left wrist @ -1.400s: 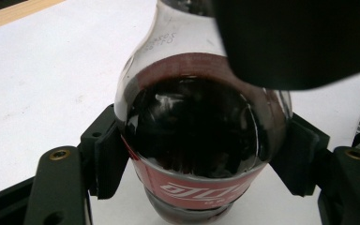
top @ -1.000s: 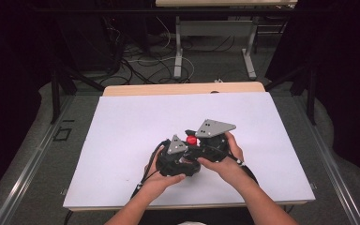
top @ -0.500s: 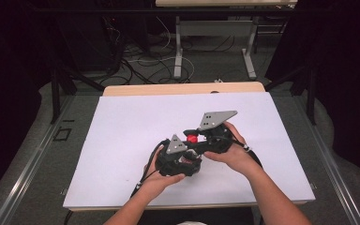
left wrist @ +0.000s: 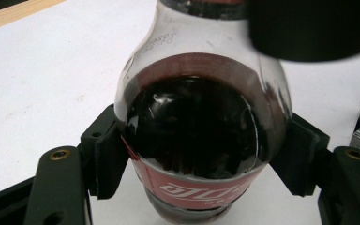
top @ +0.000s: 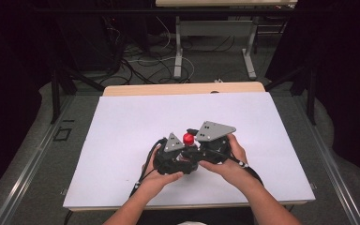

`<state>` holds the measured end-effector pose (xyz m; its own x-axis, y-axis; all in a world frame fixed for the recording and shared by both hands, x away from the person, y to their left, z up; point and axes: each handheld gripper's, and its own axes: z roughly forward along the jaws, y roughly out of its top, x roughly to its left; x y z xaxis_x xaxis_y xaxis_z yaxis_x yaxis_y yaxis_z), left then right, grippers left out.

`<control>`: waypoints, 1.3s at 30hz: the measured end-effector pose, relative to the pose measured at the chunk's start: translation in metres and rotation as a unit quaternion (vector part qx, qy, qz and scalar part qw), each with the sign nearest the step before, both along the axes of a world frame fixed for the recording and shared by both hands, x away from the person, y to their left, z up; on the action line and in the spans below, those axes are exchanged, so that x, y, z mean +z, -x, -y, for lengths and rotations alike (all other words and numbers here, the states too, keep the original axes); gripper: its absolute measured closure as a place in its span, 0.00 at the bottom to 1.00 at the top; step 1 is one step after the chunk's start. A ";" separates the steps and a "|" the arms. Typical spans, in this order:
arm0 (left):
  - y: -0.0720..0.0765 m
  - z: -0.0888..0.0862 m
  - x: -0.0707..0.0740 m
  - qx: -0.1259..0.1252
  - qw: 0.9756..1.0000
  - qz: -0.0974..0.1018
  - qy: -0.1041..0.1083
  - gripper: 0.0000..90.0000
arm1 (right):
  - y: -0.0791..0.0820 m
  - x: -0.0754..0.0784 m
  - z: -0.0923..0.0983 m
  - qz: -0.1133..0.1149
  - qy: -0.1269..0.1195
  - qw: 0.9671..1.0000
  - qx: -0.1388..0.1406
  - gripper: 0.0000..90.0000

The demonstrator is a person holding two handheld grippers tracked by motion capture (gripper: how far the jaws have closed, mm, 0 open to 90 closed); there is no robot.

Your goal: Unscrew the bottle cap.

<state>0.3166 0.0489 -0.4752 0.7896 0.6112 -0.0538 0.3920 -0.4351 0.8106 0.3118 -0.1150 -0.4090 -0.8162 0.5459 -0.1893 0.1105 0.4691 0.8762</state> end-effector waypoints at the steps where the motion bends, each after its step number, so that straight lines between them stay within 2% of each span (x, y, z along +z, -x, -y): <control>1: 0.001 0.001 0.000 0.002 1.000 0.000 0.002 0.34 | -0.001 -0.001 -0.001 0.003 -0.003 1.000 -0.004 0.58; 7: 0.001 0.004 -0.002 -0.002 1.000 0.002 -0.002 0.34 | -0.006 -0.004 -0.003 -0.005 -0.013 1.000 -0.011 0.66; 9: 0.001 0.003 -0.003 0.000 1.000 -0.002 0.003 0.34 | -0.009 -0.003 -0.003 -0.014 -0.015 1.000 -0.004 0.66; 11: 0.001 0.003 -0.003 0.002 1.000 0.000 0.000 0.34 | -0.013 -0.003 -0.002 -0.026 -0.016 0.999 0.010 0.67; 12: 0.001 0.002 -0.003 -0.001 1.000 0.000 -0.003 0.34 | -0.018 -0.002 0.001 -0.036 -0.018 0.999 0.033 0.67; 13: 0.001 0.002 -0.003 -0.007 1.000 -0.003 -0.002 0.34 | -0.018 -0.002 0.001 -0.036 -0.018 0.999 0.033 0.67; 15: 0.002 0.003 -0.002 -0.007 1.000 -0.005 -0.002 0.34 | -0.024 0.000 0.005 -0.050 -0.017 0.997 0.059 0.67; 16: 0.001 0.003 -0.001 -0.010 1.000 0.001 -0.005 0.34 | -0.026 0.001 0.007 -0.059 -0.023 0.996 0.069 0.67; 17: 0.001 0.003 -0.001 -0.009 1.000 0.000 -0.002 0.34 | -0.029 0.004 0.010 -0.062 -0.032 0.994 0.083 0.67; 18: 0.001 0.002 -0.001 -0.013 1.000 -0.006 -0.004 0.34 | -0.029 0.004 0.010 -0.062 -0.032 0.994 0.083 0.67; 19: 0.001 0.002 -0.003 -0.007 1.000 -0.004 -0.003 0.34 | -0.030 0.007 0.013 -0.063 -0.036 0.993 0.089 0.67; 20: 0.001 0.003 -0.004 -0.005 1.000 -0.004 -0.001 0.34 | -0.031 0.010 0.016 -0.062 -0.040 0.993 0.090 0.67; 21: 0.000 0.002 -0.004 -0.007 1.000 -0.004 -0.009 0.34 | -0.031 0.012 0.018 -0.060 -0.044 0.993 0.091 0.67; 23: 0.000 0.002 -0.005 -0.006 1.000 -0.004 -0.005 0.34 | -0.031 0.014 0.020 -0.057 -0.052 0.994 0.083 0.67; 27: -0.002 0.001 -0.005 -0.002 1.000 -0.005 -0.004 0.34 | -0.029 0.014 0.021 -0.045 -0.035 0.995 0.076 0.67; 30: -0.002 0.000 -0.005 0.000 1.000 -0.006 -0.004 0.34 | -0.028 0.014 0.022 -0.042 -0.035 0.996 0.067 0.67; 38: -0.006 -0.006 -0.004 0.016 1.000 -0.007 0.002 0.34 | -0.025 0.014 0.028 -0.045 -0.034 0.998 0.040 0.67; 39: -0.007 -0.007 -0.004 0.018 1.000 -0.008 0.005 0.34 | -0.025 0.014 0.029 -0.049 -0.033 0.997 0.044 0.67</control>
